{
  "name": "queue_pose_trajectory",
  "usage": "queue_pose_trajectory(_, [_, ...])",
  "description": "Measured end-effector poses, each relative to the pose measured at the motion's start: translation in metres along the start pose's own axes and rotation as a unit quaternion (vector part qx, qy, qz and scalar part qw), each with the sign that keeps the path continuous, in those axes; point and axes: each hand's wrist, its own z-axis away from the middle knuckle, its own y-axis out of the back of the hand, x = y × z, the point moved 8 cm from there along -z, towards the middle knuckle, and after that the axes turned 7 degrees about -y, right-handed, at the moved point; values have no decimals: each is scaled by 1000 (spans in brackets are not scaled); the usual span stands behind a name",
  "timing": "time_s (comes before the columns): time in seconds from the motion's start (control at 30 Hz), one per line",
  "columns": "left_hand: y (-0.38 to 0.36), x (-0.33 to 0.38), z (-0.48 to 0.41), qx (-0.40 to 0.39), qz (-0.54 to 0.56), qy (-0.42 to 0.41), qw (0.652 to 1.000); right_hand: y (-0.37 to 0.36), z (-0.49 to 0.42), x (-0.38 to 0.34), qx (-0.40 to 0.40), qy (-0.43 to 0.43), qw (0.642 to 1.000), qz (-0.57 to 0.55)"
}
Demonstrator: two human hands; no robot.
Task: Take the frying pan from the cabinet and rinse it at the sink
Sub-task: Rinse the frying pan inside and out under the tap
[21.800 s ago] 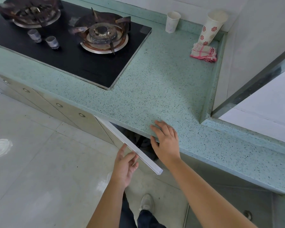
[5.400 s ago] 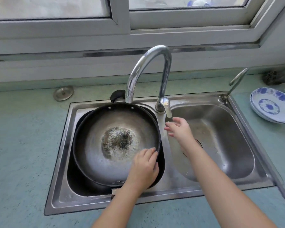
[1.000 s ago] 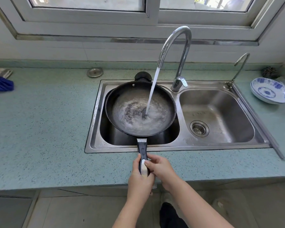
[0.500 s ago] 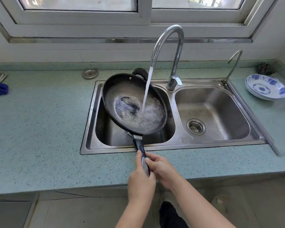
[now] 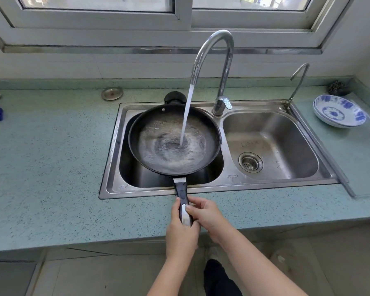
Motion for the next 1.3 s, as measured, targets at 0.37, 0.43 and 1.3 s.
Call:
queue_pose_trajectory(0.37, [6,-4,-1,31,60,5,998,-3,2,4,23,-14,999,27])
queue_pose_trajectory(0.43, [10,-6,-2,32,115,8,993,-6,4,4,10,-17,1000,21])
queue_pose_trajectory(1.3, [11,4,5,-95,525,89,841,-57,-23,-2,-194,-102,904,-366])
